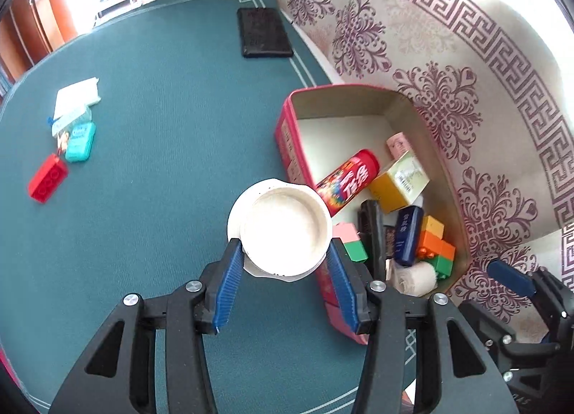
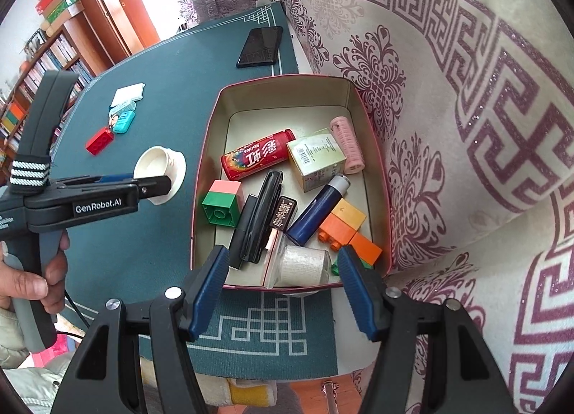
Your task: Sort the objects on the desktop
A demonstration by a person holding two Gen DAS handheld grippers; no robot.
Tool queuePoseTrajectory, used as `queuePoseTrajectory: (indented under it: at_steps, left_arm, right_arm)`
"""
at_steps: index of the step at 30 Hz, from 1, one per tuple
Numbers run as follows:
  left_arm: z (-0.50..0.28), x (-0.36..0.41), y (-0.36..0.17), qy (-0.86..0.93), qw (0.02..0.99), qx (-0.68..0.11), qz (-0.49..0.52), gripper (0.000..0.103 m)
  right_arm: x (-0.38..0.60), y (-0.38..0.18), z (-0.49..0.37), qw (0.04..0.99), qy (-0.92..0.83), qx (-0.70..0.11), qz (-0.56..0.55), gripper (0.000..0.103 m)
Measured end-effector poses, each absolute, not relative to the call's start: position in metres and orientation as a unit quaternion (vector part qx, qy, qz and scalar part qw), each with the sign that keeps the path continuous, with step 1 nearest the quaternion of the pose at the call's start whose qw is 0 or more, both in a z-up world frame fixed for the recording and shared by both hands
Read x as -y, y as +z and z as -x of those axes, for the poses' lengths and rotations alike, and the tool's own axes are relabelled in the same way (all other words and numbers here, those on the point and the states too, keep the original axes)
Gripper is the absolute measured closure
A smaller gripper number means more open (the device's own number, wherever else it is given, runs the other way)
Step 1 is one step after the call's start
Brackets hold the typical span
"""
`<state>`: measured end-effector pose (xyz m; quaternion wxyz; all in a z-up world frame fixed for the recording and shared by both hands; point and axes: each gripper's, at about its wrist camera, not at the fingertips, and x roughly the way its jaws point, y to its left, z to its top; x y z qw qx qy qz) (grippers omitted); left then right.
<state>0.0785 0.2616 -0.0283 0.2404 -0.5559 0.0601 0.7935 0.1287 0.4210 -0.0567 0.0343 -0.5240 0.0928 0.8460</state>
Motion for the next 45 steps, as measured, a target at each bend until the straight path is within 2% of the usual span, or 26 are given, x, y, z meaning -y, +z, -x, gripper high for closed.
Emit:
queuePoseTrajectory:
  at_steps: [6,18,45]
  left_arm:
    - [-0.075,-0.312,-0.012,0.785,0.286,-0.073,0.545,0.051]
    - [-0.075,-0.306,-0.008,0.766,0.292,-0.059,0.570,0.051]
    - [-0.008,-0.128,-0.011,0.803,0.152,0.011,0.577,0.051]
  right_arm:
    - [-0.427,-0.052,-0.131,0.043,0.849,-0.103,0.516,0.036]
    - [-0.437,-0.050,-0.127,0.055,0.850,-0.120,0.509,0.036]
    - [-0.335,-0.050,-0.047,-0.040,0.852,-0.082,0.516,0.036]
